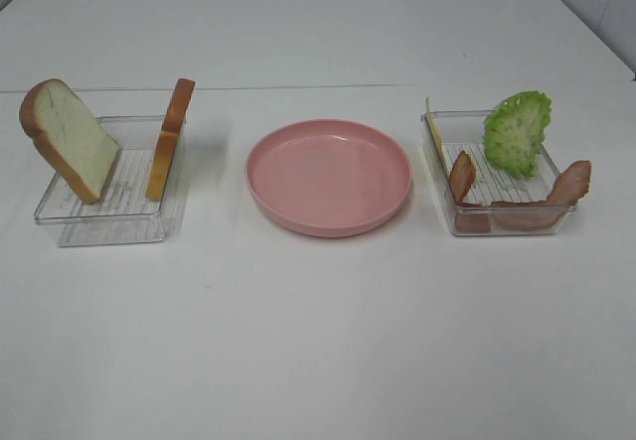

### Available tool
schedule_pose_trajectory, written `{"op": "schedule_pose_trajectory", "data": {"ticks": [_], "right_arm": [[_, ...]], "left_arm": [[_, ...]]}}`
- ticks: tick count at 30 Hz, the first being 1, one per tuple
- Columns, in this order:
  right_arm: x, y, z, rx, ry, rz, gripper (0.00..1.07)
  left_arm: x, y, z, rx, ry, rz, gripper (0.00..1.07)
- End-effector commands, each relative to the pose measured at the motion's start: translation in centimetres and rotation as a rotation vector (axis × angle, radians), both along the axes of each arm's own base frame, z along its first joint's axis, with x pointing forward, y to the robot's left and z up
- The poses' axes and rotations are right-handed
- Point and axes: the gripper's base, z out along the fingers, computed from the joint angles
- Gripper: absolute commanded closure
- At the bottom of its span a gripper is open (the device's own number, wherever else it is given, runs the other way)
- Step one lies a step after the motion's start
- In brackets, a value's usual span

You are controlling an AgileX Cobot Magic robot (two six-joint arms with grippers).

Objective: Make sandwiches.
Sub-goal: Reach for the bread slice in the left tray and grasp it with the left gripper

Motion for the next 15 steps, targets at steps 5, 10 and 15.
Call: {"op": "schedule_pose_trajectory", "data": {"ticks": [5, 10, 15], "right_arm": [[0.0, 0.0, -0.1, -0.011, -0.003, -0.004, 0.09], [0.0, 0.0, -0.1, -0.01, -0.003, -0.005, 0.09], [0.0, 0.0, -0.1, -0.01, -0.003, -0.005, 0.09]], "left_arm": [[0.6, 0.0, 0.6, -0.01, 0.016, 0.001, 0.1], [3.8, 0.0, 3.6, -0.03, 0.052, -0.01, 0.1], [8.5, -0.1, 5.6, -0.046, 0.216, -0.01, 0.1]]}}
